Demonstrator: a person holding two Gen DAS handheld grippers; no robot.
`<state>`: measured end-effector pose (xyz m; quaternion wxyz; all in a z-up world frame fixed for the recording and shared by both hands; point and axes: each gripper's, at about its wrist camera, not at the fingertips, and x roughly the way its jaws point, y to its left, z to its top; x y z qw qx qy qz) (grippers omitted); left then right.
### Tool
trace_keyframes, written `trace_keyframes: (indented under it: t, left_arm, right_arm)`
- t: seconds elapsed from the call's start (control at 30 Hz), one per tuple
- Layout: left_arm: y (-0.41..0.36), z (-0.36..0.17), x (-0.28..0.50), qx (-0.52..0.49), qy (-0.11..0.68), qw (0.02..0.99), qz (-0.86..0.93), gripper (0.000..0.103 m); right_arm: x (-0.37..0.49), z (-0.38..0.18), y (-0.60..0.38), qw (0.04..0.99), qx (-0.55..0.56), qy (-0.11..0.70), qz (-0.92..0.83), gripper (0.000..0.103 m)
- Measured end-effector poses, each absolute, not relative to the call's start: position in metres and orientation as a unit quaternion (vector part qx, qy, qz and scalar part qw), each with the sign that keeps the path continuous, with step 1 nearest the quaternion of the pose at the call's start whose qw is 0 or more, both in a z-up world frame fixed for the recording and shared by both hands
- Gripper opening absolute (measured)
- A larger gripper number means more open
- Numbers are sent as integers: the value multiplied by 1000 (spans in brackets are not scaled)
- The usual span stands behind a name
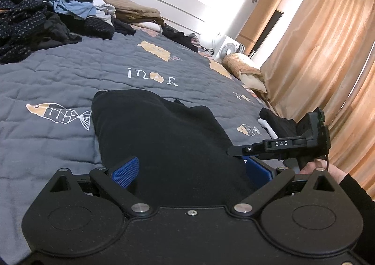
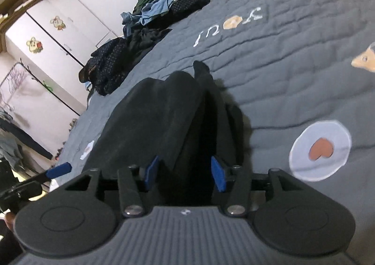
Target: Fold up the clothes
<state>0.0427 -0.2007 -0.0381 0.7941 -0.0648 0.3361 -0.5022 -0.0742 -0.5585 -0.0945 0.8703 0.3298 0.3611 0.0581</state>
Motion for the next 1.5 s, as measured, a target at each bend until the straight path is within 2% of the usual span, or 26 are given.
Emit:
trace_keyframes:
  t: [0.13, 0.23, 0.27, 0.3, 0.47, 0.6, 0.73, 0.77, 0.8, 0.9, 1.13, 1.5]
  left_arm:
    - [-202, -39, 41, -62, 336, 794, -502, 99]
    - [-203, -39, 40, -60, 336, 794, -503, 99]
    - [-204, -40, 40, -59, 336, 794, -503, 99]
    - [-204, -40, 40, -58, 336, 794, -503, 99]
    - [-206, -41, 38, -55, 336, 794, -503, 99]
    - [-205, -40, 37, -54, 335, 795, -504, 99]
    - [-205, -40, 38, -53, 335, 795, -503, 99]
    - [-205, -40, 38, -52, 335, 795, -502, 99]
    - [-205, -40, 38, -52, 335, 796, -502, 99]
    - [-205, -40, 37, -51, 335, 796, -501, 99]
    - [-207, -41, 37, -48, 336, 795, -502, 99]
    - [-210, -40, 33, -47, 332, 793, -508, 99]
  right_arm:
    - [-71, -96, -549, 868, 334, 360, 76, 50]
    - [-72, -92, -547, 877, 324, 348, 72, 33]
    - [-73, -91, -547, 880, 320, 344, 69, 23]
    - [-73, -89, -547, 883, 317, 339, 67, 19]
    - [-83, -65, -540, 922, 259, 281, 62, 14]
    - [-87, -51, -531, 950, 188, 243, 58, 14]
    - [-70, -76, -537, 931, 197, 302, 52, 17]
    - [-65, -88, -537, 922, 201, 328, 51, 22]
    - [-62, -95, -539, 915, 208, 343, 48, 33]
    - [-62, -96, -547, 908, 236, 345, 37, 37]
    - [-83, -72, -563, 890, 309, 331, 41, 38]
    - [-90, -93, -535, 874, 301, 375, 71, 37]
